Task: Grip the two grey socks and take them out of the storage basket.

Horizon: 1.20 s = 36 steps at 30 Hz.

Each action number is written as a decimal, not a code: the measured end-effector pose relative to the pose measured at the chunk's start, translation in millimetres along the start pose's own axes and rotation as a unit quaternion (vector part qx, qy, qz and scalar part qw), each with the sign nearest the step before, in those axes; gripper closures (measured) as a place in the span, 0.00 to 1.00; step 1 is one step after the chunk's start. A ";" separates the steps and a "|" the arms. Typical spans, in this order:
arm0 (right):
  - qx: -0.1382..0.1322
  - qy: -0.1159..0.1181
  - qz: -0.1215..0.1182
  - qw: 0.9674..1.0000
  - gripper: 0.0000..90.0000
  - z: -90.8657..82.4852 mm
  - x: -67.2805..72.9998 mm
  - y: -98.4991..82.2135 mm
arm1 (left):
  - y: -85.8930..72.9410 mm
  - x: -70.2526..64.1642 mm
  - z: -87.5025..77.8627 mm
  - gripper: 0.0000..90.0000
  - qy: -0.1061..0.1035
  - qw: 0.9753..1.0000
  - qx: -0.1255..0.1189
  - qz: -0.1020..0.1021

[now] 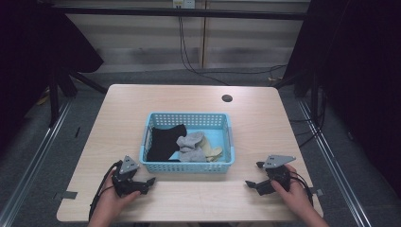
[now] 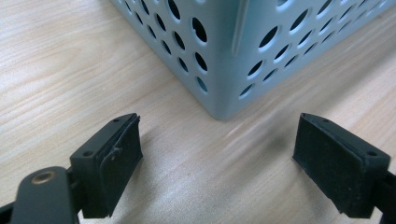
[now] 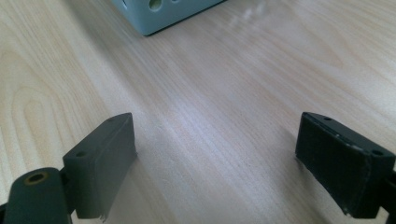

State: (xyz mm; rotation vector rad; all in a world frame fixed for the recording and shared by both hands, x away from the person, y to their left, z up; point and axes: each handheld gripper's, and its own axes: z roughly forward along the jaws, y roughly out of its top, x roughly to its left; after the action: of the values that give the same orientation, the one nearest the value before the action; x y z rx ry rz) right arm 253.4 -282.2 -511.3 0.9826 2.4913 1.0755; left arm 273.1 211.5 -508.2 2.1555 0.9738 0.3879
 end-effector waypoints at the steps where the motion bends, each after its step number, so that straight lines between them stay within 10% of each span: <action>1: 0.000 0.000 0.000 1.000 0.13 0.0 0.0 0.0 | 0.0 0.0 0.0 0.16 0.000 1.000 0.000 0.000; 11: 0.000 0.000 0.001 1.000 0.13 0.0 0.1 0.0 | -0.6 2.4 -3.2 0.17 -0.002 1.000 0.001 -0.012; 19: 0.000 0.000 0.001 1.000 0.13 -0.1 0.1 0.0 | 8.5 10.6 -19.9 0.23 0.009 0.995 0.084 -0.061; 27: 0.000 0.000 0.000 1.000 0.13 0.0 0.0 0.0 | 32.7 12.2 -33.0 0.24 -0.004 0.986 0.146 -0.076; 36: 0.000 0.000 0.001 1.000 0.13 0.0 0.1 0.0 | 75.0 16.2 -51.3 0.24 -0.011 0.988 0.142 -0.064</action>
State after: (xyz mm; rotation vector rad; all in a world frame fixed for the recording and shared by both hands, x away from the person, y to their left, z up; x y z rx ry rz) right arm 253.3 -282.1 -511.3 0.9859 2.4909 1.0758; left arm 296.2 215.3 -418.9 2.3277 1.2076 0.1706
